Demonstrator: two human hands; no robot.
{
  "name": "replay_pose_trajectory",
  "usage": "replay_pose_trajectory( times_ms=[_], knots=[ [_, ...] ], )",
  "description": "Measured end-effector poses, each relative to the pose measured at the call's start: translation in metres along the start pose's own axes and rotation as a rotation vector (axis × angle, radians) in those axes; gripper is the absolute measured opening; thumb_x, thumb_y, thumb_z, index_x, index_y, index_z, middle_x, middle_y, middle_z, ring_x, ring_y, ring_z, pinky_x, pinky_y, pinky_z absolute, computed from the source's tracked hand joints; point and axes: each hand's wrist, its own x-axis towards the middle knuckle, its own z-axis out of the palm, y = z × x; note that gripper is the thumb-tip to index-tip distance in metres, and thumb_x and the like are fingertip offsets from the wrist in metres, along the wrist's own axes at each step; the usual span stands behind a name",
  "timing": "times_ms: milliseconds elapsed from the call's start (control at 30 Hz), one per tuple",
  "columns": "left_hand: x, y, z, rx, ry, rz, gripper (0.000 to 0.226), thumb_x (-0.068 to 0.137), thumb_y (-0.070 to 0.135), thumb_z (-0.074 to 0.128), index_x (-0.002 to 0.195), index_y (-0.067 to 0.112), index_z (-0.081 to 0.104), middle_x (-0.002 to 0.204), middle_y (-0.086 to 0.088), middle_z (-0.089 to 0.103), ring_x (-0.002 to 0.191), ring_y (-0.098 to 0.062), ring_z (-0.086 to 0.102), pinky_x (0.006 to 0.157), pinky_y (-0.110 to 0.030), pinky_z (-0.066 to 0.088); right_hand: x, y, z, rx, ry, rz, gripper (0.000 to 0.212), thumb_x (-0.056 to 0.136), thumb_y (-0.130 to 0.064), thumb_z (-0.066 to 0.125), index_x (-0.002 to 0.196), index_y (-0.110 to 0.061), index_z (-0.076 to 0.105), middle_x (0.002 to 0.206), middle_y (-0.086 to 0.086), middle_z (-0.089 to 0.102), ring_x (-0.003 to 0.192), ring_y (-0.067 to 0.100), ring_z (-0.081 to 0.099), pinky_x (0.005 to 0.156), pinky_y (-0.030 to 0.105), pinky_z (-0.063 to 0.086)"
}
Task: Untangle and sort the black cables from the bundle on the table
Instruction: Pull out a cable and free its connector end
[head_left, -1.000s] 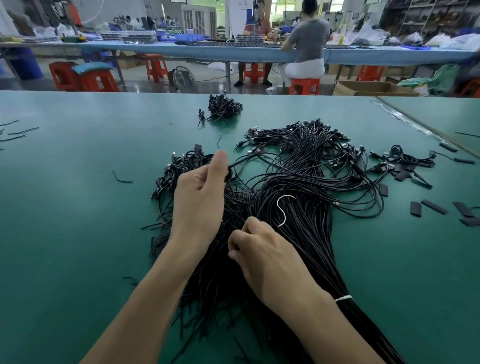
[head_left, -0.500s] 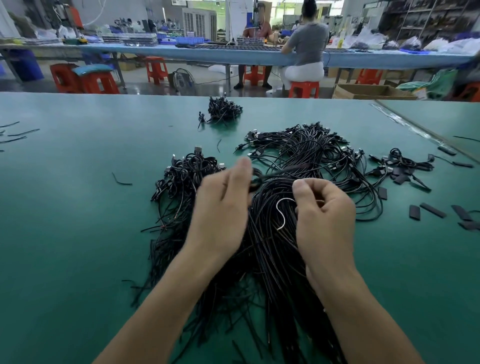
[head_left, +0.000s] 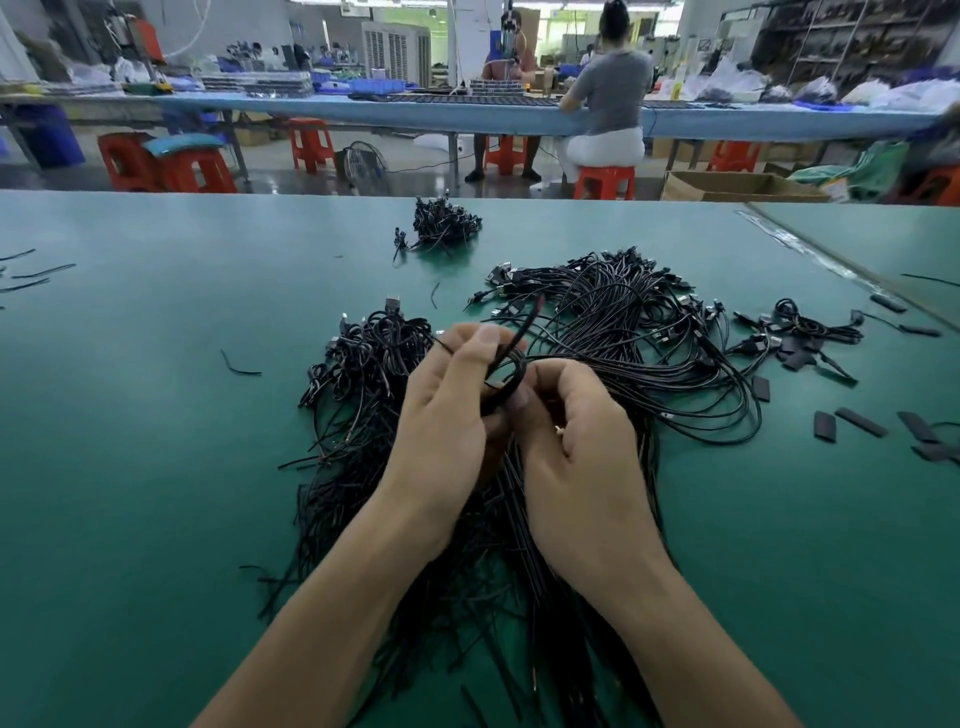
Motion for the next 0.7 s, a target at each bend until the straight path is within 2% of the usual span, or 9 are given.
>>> replay_pose_trajectory(
  times_ms=[100,200,267,333,400,467,567,633,700],
  knots=[
    [0.002,0.0,-0.004,0.016,0.041,0.063,0.042,0.108,0.034,0.037,0.09,0.017,0.071,0.043,0.014,0.044,0.034,-0.003,0.036,0.038,-0.011,0.03,0.003,-0.003,-0.01,-0.177,-0.104,-0.066,0.015,0.099,-0.014,0.054,0.09,-0.024,0.06,0.094,-0.013,0.058,0.088,0.005,0.056,0.074,0.015,0.045],
    [0.005,-0.001,-0.007,0.066,0.1,0.021,0.056,0.106,0.043,0.038,0.068,0.019,0.07,0.044,0.008,0.036,0.035,-0.006,0.027,0.039,-0.019,0.024,0.002,-0.007,-0.017,-0.331,-0.166,-0.157,0.015,0.101,-0.025,0.05,0.087,-0.03,0.054,0.092,-0.018,0.05,0.084,0.005,0.053,0.074,0.026,0.047],
    [0.008,-0.005,-0.009,0.182,0.099,0.021,0.059,0.105,0.044,0.041,0.059,0.009,0.055,0.047,0.002,0.035,0.037,-0.011,0.027,0.042,-0.023,0.023,0.0,-0.01,-0.018,-0.428,-0.164,-0.248,0.013,0.101,-0.027,0.049,0.089,-0.029,0.052,0.093,-0.017,0.047,0.081,0.007,0.052,0.071,0.035,0.051],
    [0.007,-0.008,-0.011,0.327,0.035,0.038,0.06,0.104,0.046,0.041,0.053,0.015,0.044,0.048,0.002,0.033,0.042,-0.013,0.025,0.045,-0.031,0.02,0.0,-0.014,-0.018,-0.541,-0.13,-0.334,0.011,0.101,-0.026,0.05,0.091,-0.026,0.053,0.094,-0.015,0.046,0.079,0.007,0.05,0.062,0.034,0.05],
    [0.006,-0.009,-0.01,0.345,-0.059,-0.038,0.061,0.105,0.044,0.04,0.048,0.021,0.039,0.049,0.001,0.03,0.045,-0.015,0.022,0.048,-0.034,0.015,-0.001,-0.018,-0.019,-0.655,-0.095,-0.393,0.01,0.1,-0.024,0.053,0.091,-0.024,0.053,0.093,-0.012,0.045,0.075,0.008,0.047,0.051,0.029,0.045],
    [0.004,-0.008,-0.007,0.311,-0.117,-0.151,0.063,0.106,0.038,0.038,0.045,0.022,0.041,0.048,0.003,0.029,0.044,-0.013,0.021,0.047,-0.027,0.015,-0.002,-0.022,-0.019,-0.672,-0.066,-0.397,0.011,0.1,-0.024,0.054,0.09,-0.024,0.052,0.093,-0.011,0.045,0.069,0.009,0.051,0.047,0.029,0.044],
    [0.0,-0.005,-0.005,0.208,-0.185,-0.267,0.063,0.097,0.062,0.031,0.048,0.024,0.045,0.049,0.007,0.03,0.041,-0.011,0.022,0.041,-0.019,0.022,-0.002,-0.022,-0.019,-0.589,-0.006,-0.333,0.01,0.1,-0.026,0.052,0.09,-0.026,0.053,0.096,-0.012,0.048,0.068,0.017,0.059,0.052,0.04,0.05],
    [-0.002,0.0,-0.004,0.157,-0.334,-0.331,0.058,0.085,0.076,0.032,0.056,0.027,0.044,0.054,0.006,0.027,0.043,-0.011,0.02,0.04,-0.017,0.021,0.001,-0.02,-0.023,-0.576,-0.007,-0.259,0.01,0.1,-0.027,0.05,0.092,-0.026,0.055,0.099,-0.011,0.05,0.074,0.023,0.06,0.061,0.046,0.052],
    [-0.002,0.003,-0.004,0.237,-0.462,-0.403,0.051,0.078,0.072,0.047,0.058,0.026,0.04,0.053,0.008,0.026,0.042,-0.01,0.018,0.041,-0.016,0.019,0.003,-0.018,-0.031,-0.57,-0.063,-0.189,0.011,0.098,-0.031,0.045,0.092,-0.029,0.054,0.098,-0.013,0.051,0.08,0.023,0.06,0.067,0.046,0.051]
  ],
)
